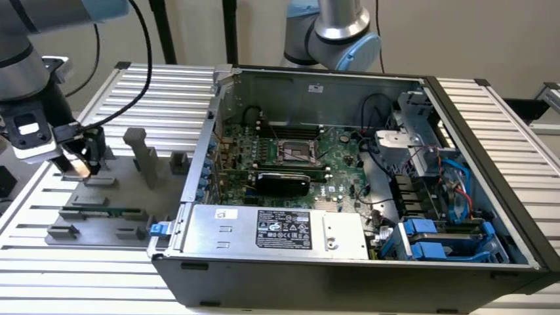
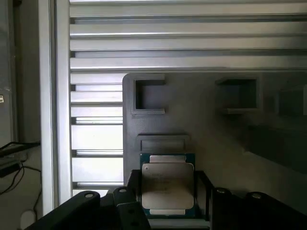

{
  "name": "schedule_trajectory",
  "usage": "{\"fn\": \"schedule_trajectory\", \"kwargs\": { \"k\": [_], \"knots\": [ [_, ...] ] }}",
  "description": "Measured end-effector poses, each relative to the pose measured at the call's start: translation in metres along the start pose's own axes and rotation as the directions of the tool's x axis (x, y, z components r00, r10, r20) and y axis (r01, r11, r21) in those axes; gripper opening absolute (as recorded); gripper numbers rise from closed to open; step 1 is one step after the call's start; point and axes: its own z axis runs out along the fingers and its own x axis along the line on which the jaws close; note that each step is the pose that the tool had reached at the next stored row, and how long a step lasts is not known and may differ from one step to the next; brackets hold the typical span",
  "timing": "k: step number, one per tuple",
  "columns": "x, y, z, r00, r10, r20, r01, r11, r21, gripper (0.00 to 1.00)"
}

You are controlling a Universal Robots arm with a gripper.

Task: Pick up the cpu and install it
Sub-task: 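Pick up the cpu and move it towards the insertion slot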

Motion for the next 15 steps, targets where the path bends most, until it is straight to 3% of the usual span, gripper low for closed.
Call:
{"fn": "schedule_trajectory", "kwargs": {
  "k": [8,15],
  "knots": [
    [-0.008,0.0016,-0.0364,1.0,0.0,-0.0052,0.0,1.0,0.0001,0.55],
    [-0.024,0.0032,-0.068,1.0,0.0,-0.0098,0.0,1.0,0.0001,0.55]
  ]
}}
